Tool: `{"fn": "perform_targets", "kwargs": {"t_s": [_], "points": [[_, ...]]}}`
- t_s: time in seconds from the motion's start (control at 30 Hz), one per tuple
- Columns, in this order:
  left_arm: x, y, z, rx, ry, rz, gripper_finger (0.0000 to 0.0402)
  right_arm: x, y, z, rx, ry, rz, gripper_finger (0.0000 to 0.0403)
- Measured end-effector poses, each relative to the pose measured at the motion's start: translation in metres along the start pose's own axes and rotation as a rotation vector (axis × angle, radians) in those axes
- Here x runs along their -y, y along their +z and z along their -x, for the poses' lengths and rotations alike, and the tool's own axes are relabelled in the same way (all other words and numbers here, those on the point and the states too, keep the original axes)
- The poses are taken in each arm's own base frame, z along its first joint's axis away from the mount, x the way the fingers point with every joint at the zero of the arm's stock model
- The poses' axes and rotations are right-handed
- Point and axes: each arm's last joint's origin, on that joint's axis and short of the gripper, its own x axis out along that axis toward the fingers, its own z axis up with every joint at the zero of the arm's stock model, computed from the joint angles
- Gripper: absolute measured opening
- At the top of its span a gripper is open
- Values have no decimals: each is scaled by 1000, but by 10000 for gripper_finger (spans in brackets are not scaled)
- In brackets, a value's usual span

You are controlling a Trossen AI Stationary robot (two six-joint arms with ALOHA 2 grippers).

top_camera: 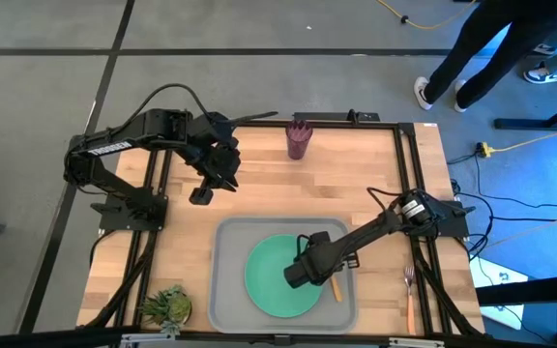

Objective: Pick and place plate/cup/fork/spoon on tray
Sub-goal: Put the light orange fork on the gray tray to the right of the orange spoon

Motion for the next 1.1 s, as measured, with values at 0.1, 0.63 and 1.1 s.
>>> {"fn": "perform_targets", "kwargs": {"t_s": [0.1, 0.63, 1.1], "points": [[0, 0, 0, 0, 0, 0, 53, 4, 2, 17, 34, -33, 4, 67], [0, -1, 0, -8, -2, 4, 53, 42, -19, 70, 52, -7, -83, 7], [0, -2, 0, -21, -4, 34, 53, 141, -58, 95, -98, -44, -156, 3]]}}
